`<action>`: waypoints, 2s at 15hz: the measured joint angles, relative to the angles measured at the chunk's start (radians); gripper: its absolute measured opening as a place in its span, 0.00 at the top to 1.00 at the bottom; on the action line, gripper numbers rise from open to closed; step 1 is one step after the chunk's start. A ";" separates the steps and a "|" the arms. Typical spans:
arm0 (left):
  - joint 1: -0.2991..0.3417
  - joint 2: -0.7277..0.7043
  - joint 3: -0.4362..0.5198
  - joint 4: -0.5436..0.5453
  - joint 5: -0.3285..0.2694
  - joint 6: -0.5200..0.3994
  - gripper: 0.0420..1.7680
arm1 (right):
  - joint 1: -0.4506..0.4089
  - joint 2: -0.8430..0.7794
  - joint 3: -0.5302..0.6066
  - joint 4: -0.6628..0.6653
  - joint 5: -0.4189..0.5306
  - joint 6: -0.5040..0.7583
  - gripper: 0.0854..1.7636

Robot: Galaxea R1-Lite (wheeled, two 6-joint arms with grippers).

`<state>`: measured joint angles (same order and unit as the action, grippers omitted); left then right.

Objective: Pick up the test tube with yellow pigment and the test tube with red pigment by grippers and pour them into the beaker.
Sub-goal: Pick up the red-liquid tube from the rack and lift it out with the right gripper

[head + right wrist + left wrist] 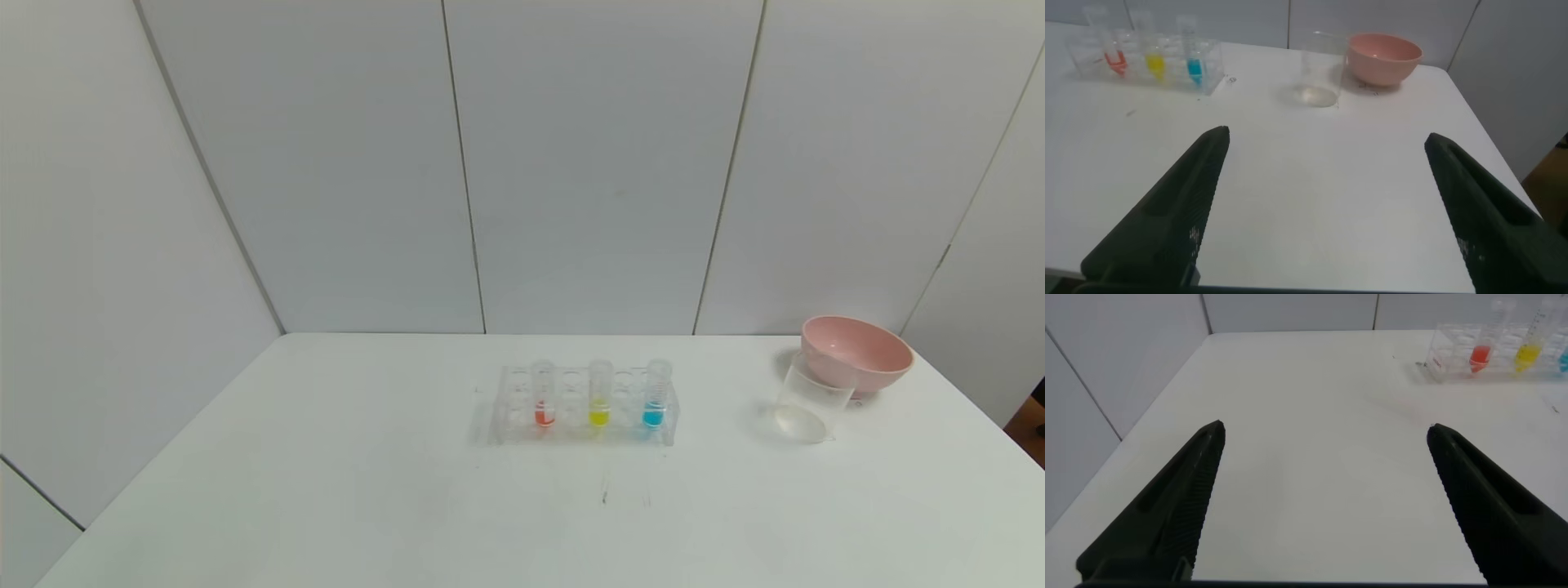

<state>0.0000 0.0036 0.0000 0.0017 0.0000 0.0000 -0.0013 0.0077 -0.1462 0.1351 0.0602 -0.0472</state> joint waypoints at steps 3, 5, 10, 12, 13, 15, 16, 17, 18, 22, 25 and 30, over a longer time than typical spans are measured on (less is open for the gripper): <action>0.000 0.000 0.000 0.000 0.000 0.000 0.00 | 0.001 0.054 -0.242 0.140 0.049 -0.005 0.03; 0.000 0.000 0.000 0.000 0.000 0.000 0.00 | 0.004 0.168 -0.421 0.180 0.061 -0.007 0.03; 0.000 0.000 0.000 0.000 0.000 0.000 0.00 | -0.002 0.610 -0.832 0.203 0.056 0.003 0.03; 0.000 0.000 0.000 0.000 0.000 0.000 0.00 | 0.000 0.792 -0.944 0.205 0.051 0.048 0.03; 0.000 0.000 0.000 0.000 0.000 0.000 0.00 | 0.003 0.871 -0.986 0.206 0.051 0.086 0.03; 0.000 0.000 0.000 0.000 0.000 0.000 0.00 | 0.026 1.012 -1.049 0.193 0.013 0.213 0.03; 0.000 0.000 0.000 0.000 0.000 0.000 0.00 | 0.065 1.063 -1.063 0.181 -0.045 0.262 0.03; 0.000 0.000 0.000 0.000 0.000 0.000 0.00 | 0.125 1.110 -1.071 0.160 -0.134 0.307 0.03; 0.000 0.000 0.000 0.000 0.000 0.000 0.00 | 0.195 1.149 -1.073 0.144 -0.226 0.343 0.03; 0.000 0.000 0.000 0.000 0.000 0.000 0.00 | 0.555 1.272 -1.007 -0.016 -0.536 0.428 0.03; 0.000 0.000 0.000 0.000 0.000 0.000 0.00 | 0.779 1.395 -0.940 -0.186 -0.780 0.447 0.03; 0.000 0.000 0.000 0.000 0.000 0.000 0.00 | 0.988 1.637 -0.867 -0.456 -0.928 0.412 0.03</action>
<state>0.0000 0.0036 0.0000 0.0017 0.0000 0.0000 0.9870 1.6451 -1.0132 -0.3211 -0.8679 0.3649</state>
